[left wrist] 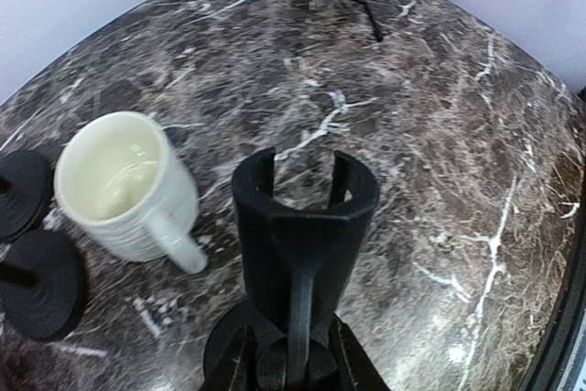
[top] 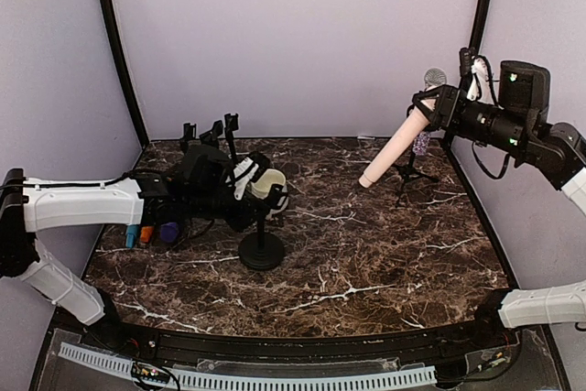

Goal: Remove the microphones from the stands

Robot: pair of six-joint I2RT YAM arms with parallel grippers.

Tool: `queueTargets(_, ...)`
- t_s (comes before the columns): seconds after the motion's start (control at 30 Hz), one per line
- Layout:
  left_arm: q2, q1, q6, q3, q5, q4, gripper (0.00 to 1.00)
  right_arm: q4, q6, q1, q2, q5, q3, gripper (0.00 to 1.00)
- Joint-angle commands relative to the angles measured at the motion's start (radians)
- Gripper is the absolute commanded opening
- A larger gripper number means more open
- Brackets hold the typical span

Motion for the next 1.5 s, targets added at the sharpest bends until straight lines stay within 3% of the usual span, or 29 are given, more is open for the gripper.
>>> queueTargets(0.0,-0.148,0.089,0.001,-0.049,-0.095,-0.049,0.00,0.043,-0.009,-0.003,-0.021,-0.004,-0.003,0.22)
queueTargets(0.13,-0.197,0.221,0.015,-0.091,-0.094,-0.045,0.00,0.064,-0.005,-0.004,-0.023,-0.019,-0.019,0.21)
queueTargets(0.33,-0.155,0.314,0.026,-0.077,-0.051,0.013,0.00,0.089,0.004,-0.002,-0.016,-0.062,-0.029,0.21)
queueTargets(0.8,-0.010,0.349,0.013,-0.035,-0.048,0.114,0.02,0.144,0.049,0.040,0.003,-0.148,-0.083,0.21)
queueTargets(0.97,-0.030,0.352,0.001,-0.049,-0.056,0.085,0.48,0.171,0.050,0.065,0.012,-0.159,-0.103,0.21)
queueTargets(1.1,-0.103,0.351,0.009,-0.064,-0.072,0.048,0.75,0.191,0.052,0.085,0.029,-0.172,-0.110,0.21)
queueTargets(1.2,-0.184,0.351,0.030,-0.069,-0.084,-0.003,0.87,0.206,0.045,0.105,0.037,-0.174,-0.115,0.21)
queueTargets(1.47,-0.322,0.312,-0.056,0.085,-0.120,-0.238,0.89,0.332,0.001,0.138,0.038,-0.286,-0.185,0.21)
